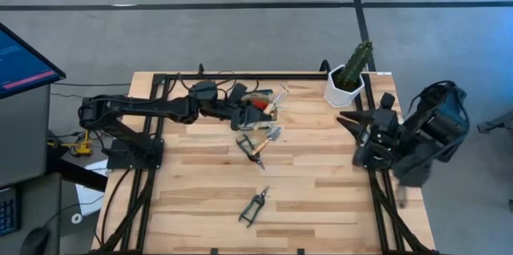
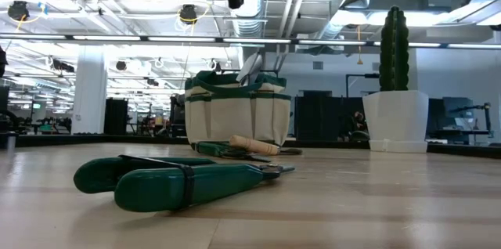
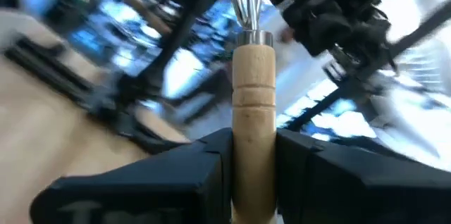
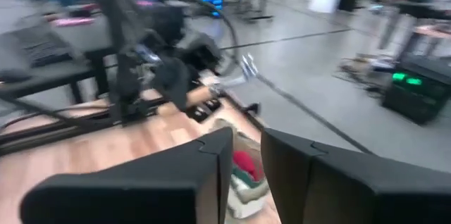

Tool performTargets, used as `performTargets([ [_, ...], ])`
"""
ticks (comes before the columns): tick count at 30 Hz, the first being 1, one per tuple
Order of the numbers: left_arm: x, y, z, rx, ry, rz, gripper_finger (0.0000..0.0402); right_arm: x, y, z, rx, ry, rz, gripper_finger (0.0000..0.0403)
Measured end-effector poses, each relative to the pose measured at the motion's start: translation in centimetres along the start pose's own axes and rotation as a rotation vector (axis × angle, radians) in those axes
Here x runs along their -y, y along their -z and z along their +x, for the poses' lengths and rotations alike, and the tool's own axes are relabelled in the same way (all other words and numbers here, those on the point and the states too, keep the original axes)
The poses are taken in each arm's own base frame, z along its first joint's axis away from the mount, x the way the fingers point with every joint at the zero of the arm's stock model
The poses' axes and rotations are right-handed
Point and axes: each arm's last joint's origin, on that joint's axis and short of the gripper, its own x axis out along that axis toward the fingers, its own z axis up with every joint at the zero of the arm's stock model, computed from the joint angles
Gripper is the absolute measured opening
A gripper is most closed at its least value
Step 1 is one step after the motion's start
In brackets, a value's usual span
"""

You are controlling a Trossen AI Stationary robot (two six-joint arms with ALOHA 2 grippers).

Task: Pick & Place Garden tools in Gardening bag
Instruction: Put the brown hand rake into the brown gardening bag

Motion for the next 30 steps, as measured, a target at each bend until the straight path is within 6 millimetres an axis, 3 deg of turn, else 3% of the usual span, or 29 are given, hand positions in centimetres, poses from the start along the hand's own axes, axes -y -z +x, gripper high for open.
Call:
performTargets([
  [11, 2.6, -0.4, -1.4, 0.136, -0.274, 0.33, 0.0049, -0.8, 5.9, 1.8, 0.084, 0.132, 0.196, 0.0017],
  [19, 3.8, 0.4, -1.3, 0.158, -0.313, 0.447, 0.0049, -1.9, 10.0, 3.0, 0.113, 0.151, 0.245, 0.0001],
  [30, 4.2, 1.0, -1.2, 0.144, -0.325, 0.478, 0.0049, -2.3, 12.6, 3.8, 0.207, 0.174, 0.22, 0.0],
])
